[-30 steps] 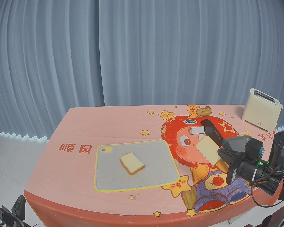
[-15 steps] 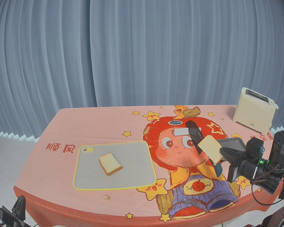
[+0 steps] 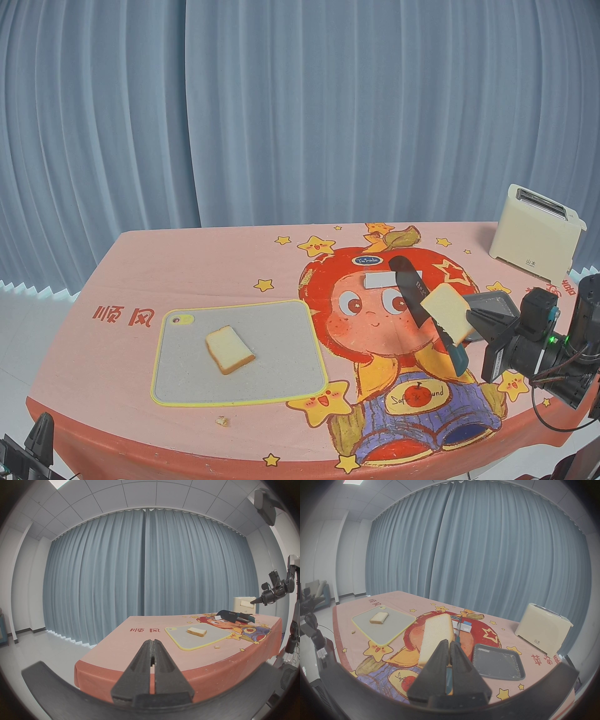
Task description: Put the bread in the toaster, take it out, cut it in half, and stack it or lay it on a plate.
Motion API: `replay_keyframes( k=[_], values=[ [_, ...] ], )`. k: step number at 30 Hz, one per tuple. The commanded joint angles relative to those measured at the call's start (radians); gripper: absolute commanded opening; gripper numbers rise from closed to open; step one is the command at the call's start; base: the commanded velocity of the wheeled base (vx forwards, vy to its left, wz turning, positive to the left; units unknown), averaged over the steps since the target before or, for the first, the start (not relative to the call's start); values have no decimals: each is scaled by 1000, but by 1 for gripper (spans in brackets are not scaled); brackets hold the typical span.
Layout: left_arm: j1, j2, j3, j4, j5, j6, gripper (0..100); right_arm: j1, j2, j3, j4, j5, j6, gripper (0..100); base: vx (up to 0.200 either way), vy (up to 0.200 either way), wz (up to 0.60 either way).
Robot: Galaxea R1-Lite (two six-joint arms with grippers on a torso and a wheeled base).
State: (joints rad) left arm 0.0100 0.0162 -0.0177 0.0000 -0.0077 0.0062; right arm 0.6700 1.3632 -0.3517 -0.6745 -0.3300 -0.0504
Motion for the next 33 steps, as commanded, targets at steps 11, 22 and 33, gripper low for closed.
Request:
replay_keyframes(
  k=[11, 22, 33],
  values=[
    [1, -16, 18, 0, 5, 0, 0, 2, 2, -1, 0, 0, -2, 0, 0, -200, 0],
    [1, -16, 18, 0, 5, 0, 0, 6, 1, -3, 0, 0, -2, 0, 0, -18, 0],
    [1, -16, 18, 0, 5, 0, 0, 10, 4, -4, -2, 0, 0, 0, 0, 0, 0]
  ],
)
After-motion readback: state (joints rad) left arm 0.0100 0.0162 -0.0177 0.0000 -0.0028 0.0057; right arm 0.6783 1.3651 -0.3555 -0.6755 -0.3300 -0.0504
